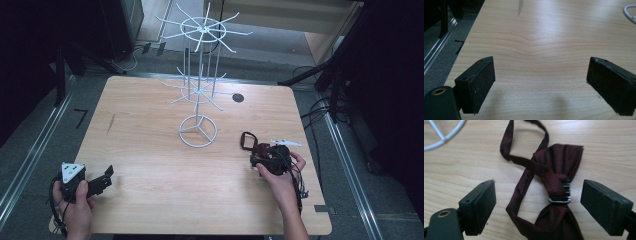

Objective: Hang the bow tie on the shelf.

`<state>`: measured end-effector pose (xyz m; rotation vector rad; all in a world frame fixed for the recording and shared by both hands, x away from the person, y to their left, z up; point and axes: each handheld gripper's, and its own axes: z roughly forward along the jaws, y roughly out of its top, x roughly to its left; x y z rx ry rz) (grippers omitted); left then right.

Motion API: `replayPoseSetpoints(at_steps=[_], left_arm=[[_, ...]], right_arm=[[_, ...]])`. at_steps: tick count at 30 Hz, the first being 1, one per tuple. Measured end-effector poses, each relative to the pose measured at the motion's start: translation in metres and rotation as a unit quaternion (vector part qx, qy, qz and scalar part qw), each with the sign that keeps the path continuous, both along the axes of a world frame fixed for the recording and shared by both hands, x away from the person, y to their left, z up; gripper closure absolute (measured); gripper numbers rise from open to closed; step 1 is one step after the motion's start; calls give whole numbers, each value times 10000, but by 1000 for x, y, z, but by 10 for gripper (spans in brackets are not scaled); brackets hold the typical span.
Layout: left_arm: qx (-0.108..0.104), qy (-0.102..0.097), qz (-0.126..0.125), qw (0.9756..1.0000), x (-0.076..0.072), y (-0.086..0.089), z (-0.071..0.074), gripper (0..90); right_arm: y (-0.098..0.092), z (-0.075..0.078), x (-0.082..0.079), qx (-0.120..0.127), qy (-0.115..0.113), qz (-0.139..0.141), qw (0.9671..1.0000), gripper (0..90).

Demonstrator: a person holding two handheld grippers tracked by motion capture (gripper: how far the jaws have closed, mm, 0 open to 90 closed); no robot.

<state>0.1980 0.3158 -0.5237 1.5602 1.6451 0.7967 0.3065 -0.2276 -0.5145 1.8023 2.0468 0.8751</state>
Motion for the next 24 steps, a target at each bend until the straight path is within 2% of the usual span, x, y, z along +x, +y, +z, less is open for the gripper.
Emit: replayPoseSetpoints(at_steps=[2, 3, 4, 5, 7, 9, 10, 11, 14, 15, 17, 18, 19, 22, 24], left_arm=[[-2, 13, -7, 10000, 0, 0, 0, 90], [-2, 13, -7, 10000, 0, 0, 0, 90], [-4, 13, -9, 10000, 0, 0, 0, 90], [-3, 6, -3, 10000, 0, 0, 0, 90], [-5, 12, -7, 10000, 0, 0, 0, 90], [-10, 15, -8, 10000, 0, 0, 0, 90], [-10, 15, -8, 10000, 0, 0, 0, 90], [-17, 20, -9, 10000, 0, 0, 0, 90], [-18, 24, -18, 10000, 0, 0, 0, 90], [-18, 24, -18, 10000, 0, 0, 0, 90], [-17, 27, -15, 10000, 0, 0, 0, 90], [-17, 27, -15, 10000, 0, 0, 0, 90], [-15, 28, -16, 10000, 1, 0, 0, 90], [-15, 48, -31, 10000, 1, 0, 0, 90], [-17, 49, -37, 10000, 1, 0, 0, 90]], right_arm=[[2, -2, 2, -36, 151, 1, 9999, 139], [2, -2, 2, -36, 151, 1, 9999, 139], [3, -3, 4, -105, 301, 2, 9995, 142], [4, -3, 6, -206, 476, 13, 9987, 168], [6, -3, 8, -287, 602, 15, 9978, 224], [6, -3, 8, -294, 646, 35, 9975, 324], [6, -3, 8, -294, 646, 35, 9975, 324], [5, -2, 9, -284, 741, 75, 9968, 418], [5, -2, 9, -385, 805, 83, 9960, 494], [5, -2, 9, -385, 805, 83, 9960, 494], [7, -1, 8, -525, 836, 168, 9950, 571], [7, -1, 8, -525, 836, 168, 9950, 571], [7, 0, 9, -639, 882, 200, 9939, 638], [8, 1, 9, -746, 896, 264, 9928, 728], [8, 1, 9, -756, 865, 267, 9930, 739]])
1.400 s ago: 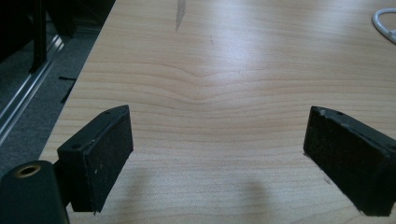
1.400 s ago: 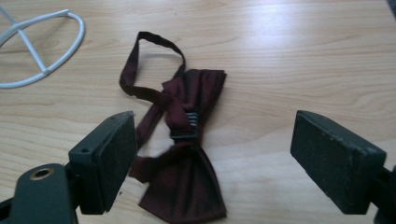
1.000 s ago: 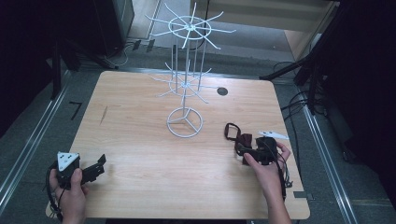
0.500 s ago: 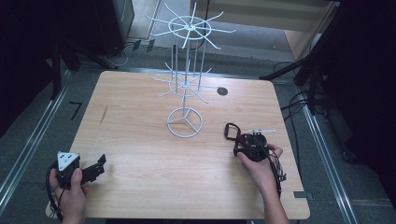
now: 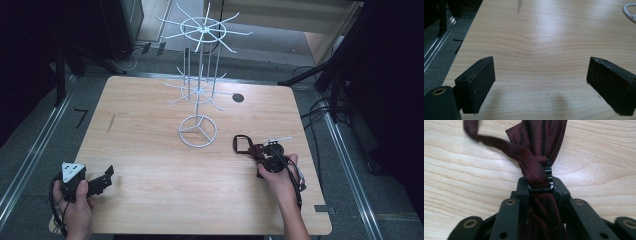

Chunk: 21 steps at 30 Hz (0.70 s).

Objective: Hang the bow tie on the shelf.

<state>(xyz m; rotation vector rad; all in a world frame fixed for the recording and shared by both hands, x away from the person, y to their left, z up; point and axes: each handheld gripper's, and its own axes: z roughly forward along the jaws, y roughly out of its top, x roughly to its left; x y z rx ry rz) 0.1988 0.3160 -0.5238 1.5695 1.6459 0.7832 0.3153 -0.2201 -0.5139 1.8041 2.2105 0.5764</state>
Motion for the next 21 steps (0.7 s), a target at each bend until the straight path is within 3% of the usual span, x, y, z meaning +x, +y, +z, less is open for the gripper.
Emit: replayPoseSetpoints(at_steps=[4, 9, 13, 17, 20, 21], left_arm=[[-9, -5, -6, 10000, 0, 0, 0, 90], [4, 13, -5, 10000, 0, 0, 0, 90], [1, 16, -2, 10000, 0, 0, 0, 90], [3, 20, 3, 10000, 0, 0, 0, 90], [2, 18, 2, 10000, 0, 0, 0, 90], [0, 22, 1, 10000, 0, 0, 0, 90]], right_arm=[[-2, -2, -3, 163, -179, -49, 9997, 742], [-4, 0, -9, 329, -617, -152, 9974, 742], [-4, 8, -13, 703, -1040, -185, 9919, 743], [0, 17, -16, 923, -1488, -161, 9844, 742], [2, 21, -17, 1000, -1610, -154, 9818, 742], [5, 26, -17, 1132, -1764, -125, 9777, 742]])
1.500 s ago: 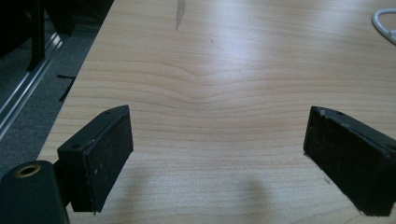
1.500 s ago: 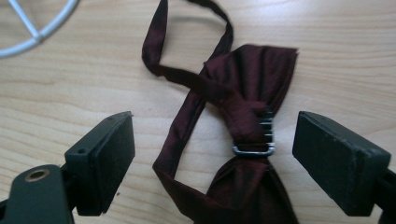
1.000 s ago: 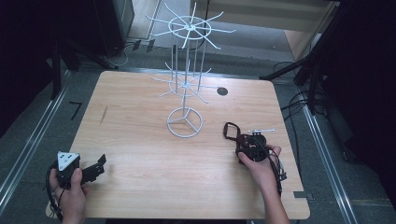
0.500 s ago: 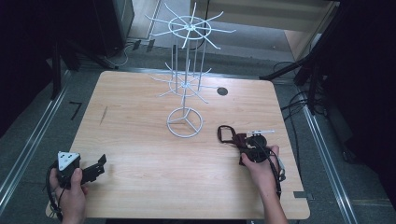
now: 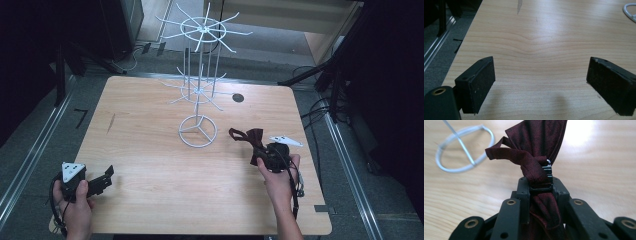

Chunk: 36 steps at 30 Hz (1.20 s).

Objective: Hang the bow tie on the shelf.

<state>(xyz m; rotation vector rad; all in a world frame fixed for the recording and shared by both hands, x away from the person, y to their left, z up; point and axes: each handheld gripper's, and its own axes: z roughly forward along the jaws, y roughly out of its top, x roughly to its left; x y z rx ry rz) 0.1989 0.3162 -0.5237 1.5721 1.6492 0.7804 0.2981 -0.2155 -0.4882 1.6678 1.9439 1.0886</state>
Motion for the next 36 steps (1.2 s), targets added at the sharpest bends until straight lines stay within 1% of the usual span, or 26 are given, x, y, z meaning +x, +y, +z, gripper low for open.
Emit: replayPoseSetpoints(at_steps=[1, 2, 3, 11, 17, 18, 19, 22, 24, 25, 26, 28, 30, 31, 33, 36], left_arm=[[0, 0, 0, 10000, 0, 0, 0, 90], [-4, -1, 4, 10000, 0, 0, 0, 90], [-3, 0, 6, 10000, 0, 0, 0, 90], [-22, -17, 13, 10000, 0, 0, 0, 90], [-18, -17, 10, 10000, 0, 0, 0, 90], [-24, -14, 10, 10000, 0, 0, 0, 90], [-20, -15, 8, 10000, 0, 0, 0, 90], [-24, -15, 10, 10000, 0, 0, 0, 90], [-23, -16, 6, 10000, 0, 0, 0, 90], [-23, -16, 6, 10000, 0, 0, 0, 90], [-15, -9, 9, 10000, 0, 0, 0, 90], [-14, -9, 9, 10000, 0, 0, 0, 90], [-14, -11, 12, 10000, 0, 0, 0, 90], [-9, -10, 11, 10000, 0, 0, 0, 90], [-8, -9, 11, 10000, 0, 0, 0, 90], [-5, -10, 6, 10000, 0, 0, 0, 90]], right_arm=[[0, 0, 0, 0, 0, 0, 10000, 742], [3, 5, 0, 46, -120, 8, 9999, 742], [4, 6, 0, 73, -178, -6, 9998, 742], [12, 22, 4, 292, -513, -91, 9982, 742], [16, 35, 10, 408, -659, -264, 9966, 741], [16, 35, 10, 408, -659, -264, 9966, 741], [18, 39, 13, 324, -726, -313, 9963, 742], [18, 43, 16, 340, -754, -381, 9958, 741], [18, 50, 20, 374, -810, -471, 9949, 741], [18, 50, 20, 374, -810, -471, 9949, 741], [18, 56, 22, 398, -866, -493, 9942, 742], [18, 58, 23, 412, -882, -503, 9940, 741], [20, 65, 27, 375, -941, -506, 9936, 741], [20, 65, 27, 375, -941, -506, 9936, 741], [22, 70, 29, 370, -1042, -514, 9925, 741], [24, 75, 31, 357, -1082, -566, 9919, 741]])
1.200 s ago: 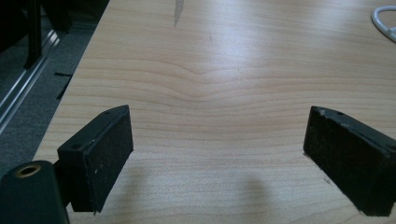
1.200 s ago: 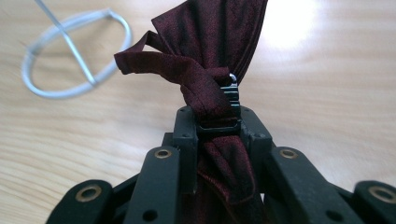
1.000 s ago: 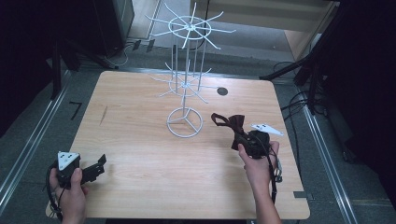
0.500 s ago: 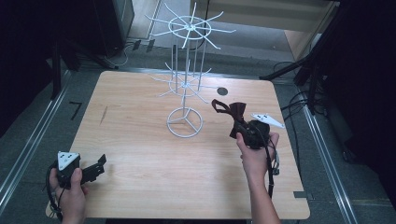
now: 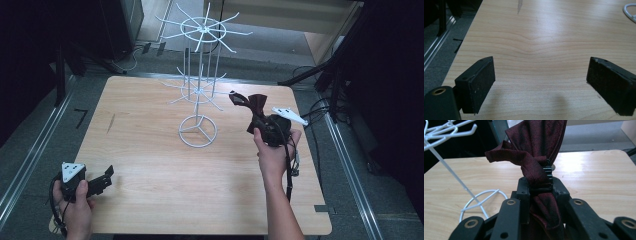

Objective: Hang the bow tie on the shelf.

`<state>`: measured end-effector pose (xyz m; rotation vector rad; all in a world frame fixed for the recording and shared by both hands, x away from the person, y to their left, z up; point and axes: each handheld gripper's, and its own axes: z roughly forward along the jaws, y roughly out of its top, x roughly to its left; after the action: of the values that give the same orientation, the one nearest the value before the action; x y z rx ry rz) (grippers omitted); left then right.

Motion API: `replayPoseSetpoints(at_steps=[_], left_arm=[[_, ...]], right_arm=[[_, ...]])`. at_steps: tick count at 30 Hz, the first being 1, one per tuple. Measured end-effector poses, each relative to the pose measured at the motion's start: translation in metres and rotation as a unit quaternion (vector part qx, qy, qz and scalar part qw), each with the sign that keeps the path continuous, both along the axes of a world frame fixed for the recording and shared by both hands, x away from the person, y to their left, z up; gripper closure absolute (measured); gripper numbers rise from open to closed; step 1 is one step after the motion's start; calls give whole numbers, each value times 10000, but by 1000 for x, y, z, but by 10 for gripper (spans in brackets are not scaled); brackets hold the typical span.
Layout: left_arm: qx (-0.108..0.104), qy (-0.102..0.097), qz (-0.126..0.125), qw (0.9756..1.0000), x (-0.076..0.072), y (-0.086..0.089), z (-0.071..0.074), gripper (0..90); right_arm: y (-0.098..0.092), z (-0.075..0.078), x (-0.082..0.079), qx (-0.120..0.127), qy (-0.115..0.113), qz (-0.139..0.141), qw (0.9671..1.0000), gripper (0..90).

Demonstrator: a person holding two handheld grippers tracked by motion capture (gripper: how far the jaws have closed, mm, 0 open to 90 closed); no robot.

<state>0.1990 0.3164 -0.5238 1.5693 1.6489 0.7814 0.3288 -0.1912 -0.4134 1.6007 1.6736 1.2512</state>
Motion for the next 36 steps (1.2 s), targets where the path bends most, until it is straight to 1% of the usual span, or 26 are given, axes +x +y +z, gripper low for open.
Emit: replayPoseSetpoints(at_steps=[1, 6, 9, 10, 12, 14, 17, 20, 23, 25, 26, 27, 31, 36], left_arm=[[0, 0, 0, 10000, 0, 0, 0, 90], [8, 0, -4, 10000, 0, 0, 0, 90], [11, 0, -4, 10000, 0, 0, 0, 90], [14, 1, 1, 10000, 0, 0, 0, 90], [14, -2, 1, 10000, 0, 0, 0, 90], [10, -3, -1, 10000, 0, 0, 0, 90], [15, -4, -1, 10000, 0, 0, 0, 90], [9, -4, -4, 10000, 0, 0, 0, 90], [5, -4, -3, 10000, 0, 0, 0, 90], [3, 0, -4, 10000, 0, 0, 0, 90], [3, 2, -6, 10000, 0, 0, 0, 90], [3, 2, -6, 10000, 0, 0, 0, 90], [18, 8, -5, 10000, 0, 0, 0, 90], [17, 12, -6, 10000, 0, 0, 0, 90]], right_arm=[[0, 1, 1, 0, 10, -11, 10000, 741], [0, 9, 4, 106, -80, -104, 9999, 741], [0, 13, 4, 102, -125, -108, 9998, 741], [1, 17, 5, 145, -176, -86, 9997, 741], [1, 19, 5, 127, -169, -86, 9997, 741], [1, 23, 5, 141, -229, -85, 9996, 741], [2, 26, 4, 159, -245, -89, 9995, 741], [2, 32, 6, 151, -297, -89, 9994, 741], [1, 35, 6, 150, -309, -127, 9993, 741], [0, 38, 7, 134, -333, -155, 9992, 741], [-1, 41, 7, 141, -381, -163, 9990, 741], [-1, 41, 7, 141, -381, -163, 9990, 741], [3, 45, 6, 152, -449, -63, 9989, 741], [14, 44, 2, 157, -469, 131, 9987, 741]])
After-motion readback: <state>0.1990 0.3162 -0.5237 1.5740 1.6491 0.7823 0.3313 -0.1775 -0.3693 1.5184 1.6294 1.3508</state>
